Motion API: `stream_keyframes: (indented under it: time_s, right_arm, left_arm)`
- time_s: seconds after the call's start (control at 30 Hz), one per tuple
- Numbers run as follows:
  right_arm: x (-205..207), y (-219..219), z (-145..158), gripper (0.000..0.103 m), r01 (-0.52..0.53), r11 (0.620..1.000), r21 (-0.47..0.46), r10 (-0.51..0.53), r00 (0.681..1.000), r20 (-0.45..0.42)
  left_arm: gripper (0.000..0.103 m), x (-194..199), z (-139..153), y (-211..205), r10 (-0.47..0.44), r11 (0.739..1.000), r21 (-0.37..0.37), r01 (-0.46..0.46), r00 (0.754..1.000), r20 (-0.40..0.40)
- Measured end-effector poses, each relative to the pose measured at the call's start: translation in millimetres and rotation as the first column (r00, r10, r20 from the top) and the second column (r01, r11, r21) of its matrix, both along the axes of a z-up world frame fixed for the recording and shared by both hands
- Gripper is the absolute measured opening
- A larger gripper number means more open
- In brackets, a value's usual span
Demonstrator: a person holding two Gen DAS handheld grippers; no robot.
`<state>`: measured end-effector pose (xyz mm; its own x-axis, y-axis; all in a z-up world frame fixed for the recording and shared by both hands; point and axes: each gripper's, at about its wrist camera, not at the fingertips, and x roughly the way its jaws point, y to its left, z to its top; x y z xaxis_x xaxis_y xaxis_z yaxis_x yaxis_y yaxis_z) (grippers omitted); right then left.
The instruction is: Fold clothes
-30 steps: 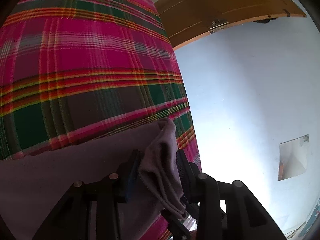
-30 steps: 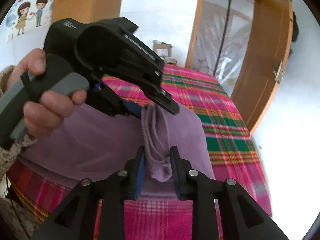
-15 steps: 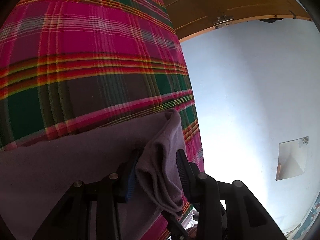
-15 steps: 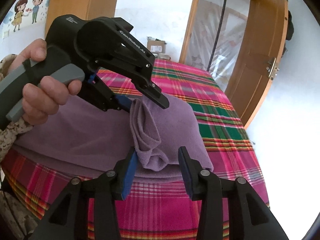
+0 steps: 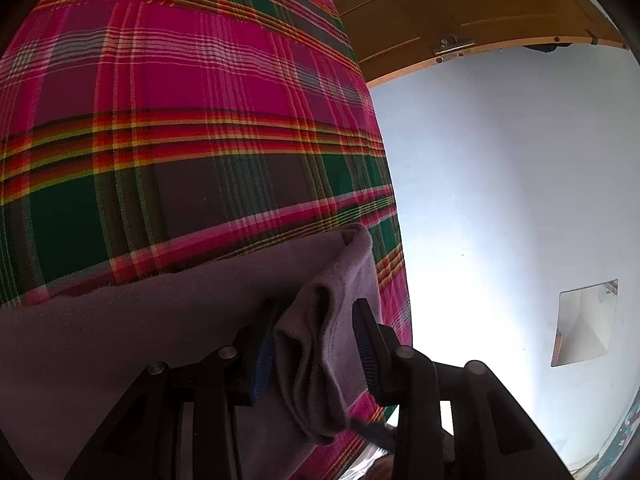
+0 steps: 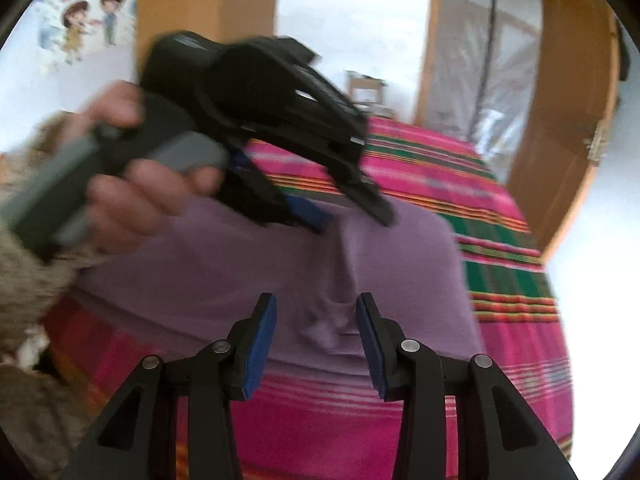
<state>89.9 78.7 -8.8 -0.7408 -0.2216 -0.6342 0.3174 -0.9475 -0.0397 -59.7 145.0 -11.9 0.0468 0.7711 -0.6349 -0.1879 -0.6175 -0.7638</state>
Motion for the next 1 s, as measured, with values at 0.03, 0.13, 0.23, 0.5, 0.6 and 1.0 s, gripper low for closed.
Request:
stream_keyframes:
  time_s: [0.03, 0.13, 0.23, 0.5, 0.6, 1.0]
  right_arm:
    - [3, -1, 2, 0.043, -0.027, 0.999, -0.022, 0.027, 1.000, 0.009]
    - [4, 8, 8, 0.043, -0.013, 0.998, -0.057, 0.013, 1.000, 0.005]
    - [2, 22, 13, 0.043, 0.058, 0.996, -0.067, -0.060, 0.998, -0.017]
    - [-10, -2, -6, 0.043, 0.026, 0.997, -0.067, -0.022, 0.998, 0.056]
    - [-3, 0, -3, 0.043, 0.012, 0.999, -0.051, -0.011, 1.000, 0.022]
    - [-9, -4, -18, 0.043, 0.082, 0.990, 0.118, -0.082, 0.997, -0.002]
  left_arm:
    - [0.037, 1, 1, -1, -0.002, 1.000, -0.001, 0.002, 1.000, 0.001]
    - [0.037, 1, 0, -2, -0.002, 1.000, 0.001, 0.002, 1.000, 0.005]
    - [0.037, 0, -2, -4, 0.003, 1.000, 0.005, -0.003, 1.000, 0.009]
    - [0.037, -4, -7, 7, 0.008, 1.000, 0.002, -0.008, 1.000, 0.014]
    - [0.037, -3, -6, 4, 0.006, 1.000, 0.004, -0.006, 1.000, 0.016]
    - [0.037, -4, -3, 0, 0.011, 1.000, 0.005, -0.011, 0.999, 0.037]
